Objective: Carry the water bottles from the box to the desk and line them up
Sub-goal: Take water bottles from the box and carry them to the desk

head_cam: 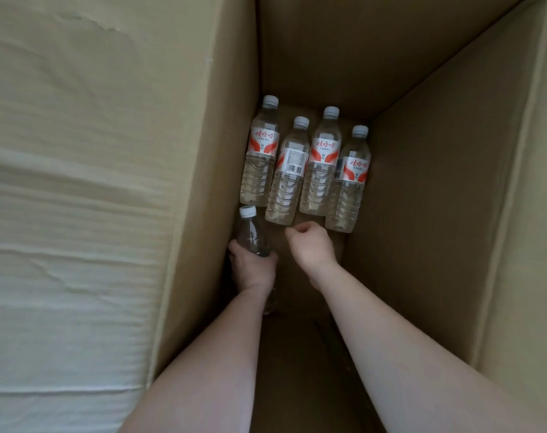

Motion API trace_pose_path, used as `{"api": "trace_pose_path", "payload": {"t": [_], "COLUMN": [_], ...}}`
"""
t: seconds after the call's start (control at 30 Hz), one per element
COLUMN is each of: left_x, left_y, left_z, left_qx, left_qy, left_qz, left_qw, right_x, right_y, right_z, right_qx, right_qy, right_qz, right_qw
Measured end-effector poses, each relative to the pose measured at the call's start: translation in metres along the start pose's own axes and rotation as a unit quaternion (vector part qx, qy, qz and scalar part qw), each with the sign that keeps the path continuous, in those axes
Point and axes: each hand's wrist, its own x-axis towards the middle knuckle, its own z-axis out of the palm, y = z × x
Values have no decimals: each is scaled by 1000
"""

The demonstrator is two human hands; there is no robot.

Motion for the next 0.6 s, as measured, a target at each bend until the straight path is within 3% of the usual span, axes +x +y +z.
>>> {"api": "trace_pose_path", "payload": {"t": [0.6], "left_x": [-62], "left_y": [44], "left_z": [-51], "left_qx": [-49], "left_qy": [-50], "left_qz": [184], "left_qw": [980], "right_x": [-64], "right_y": [-18], "right_z": [-32], "right_qx": [43], "right_qy": [10], "right_qz": [-66], "right_qw": [997]}}
